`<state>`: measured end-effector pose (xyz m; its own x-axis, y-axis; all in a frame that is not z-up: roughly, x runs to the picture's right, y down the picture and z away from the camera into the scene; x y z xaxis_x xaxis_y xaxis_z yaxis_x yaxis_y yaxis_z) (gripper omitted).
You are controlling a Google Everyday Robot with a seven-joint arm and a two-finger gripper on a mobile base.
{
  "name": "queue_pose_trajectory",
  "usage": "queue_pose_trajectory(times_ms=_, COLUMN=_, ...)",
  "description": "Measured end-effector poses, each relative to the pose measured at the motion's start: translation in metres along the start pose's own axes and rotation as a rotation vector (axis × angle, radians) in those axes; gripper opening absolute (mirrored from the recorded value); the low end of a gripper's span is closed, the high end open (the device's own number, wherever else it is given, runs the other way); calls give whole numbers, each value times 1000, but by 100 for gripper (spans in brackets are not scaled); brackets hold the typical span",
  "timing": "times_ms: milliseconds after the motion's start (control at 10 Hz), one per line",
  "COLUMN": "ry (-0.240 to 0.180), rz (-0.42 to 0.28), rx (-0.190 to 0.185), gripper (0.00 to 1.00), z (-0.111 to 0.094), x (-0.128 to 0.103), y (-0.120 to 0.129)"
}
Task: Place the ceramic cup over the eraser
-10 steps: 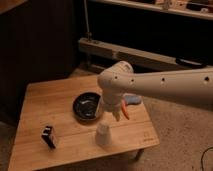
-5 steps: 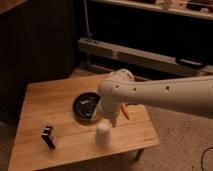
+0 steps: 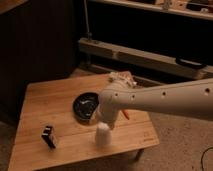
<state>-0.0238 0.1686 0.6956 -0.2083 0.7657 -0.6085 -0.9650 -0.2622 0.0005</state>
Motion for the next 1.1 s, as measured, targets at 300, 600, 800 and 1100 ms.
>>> queue_pose_trajectory(times_ms=300, ry=2, rz=34, rx=71, gripper=65, z=7, x=-1, y=-14)
queue_pose_trajectory(times_ms=600, ry=23, rz=58, rx=88, gripper=65, z=12, x=7, y=-23)
queue_pose_trajectory(times_ms=800, ry=41, rz=43, rx=86, gripper=65, z=21, x=12, y=-17)
queue_pose_trajectory(times_ms=1100, ry=43, rz=20, rx=96, gripper=65, z=31, x=10, y=-10)
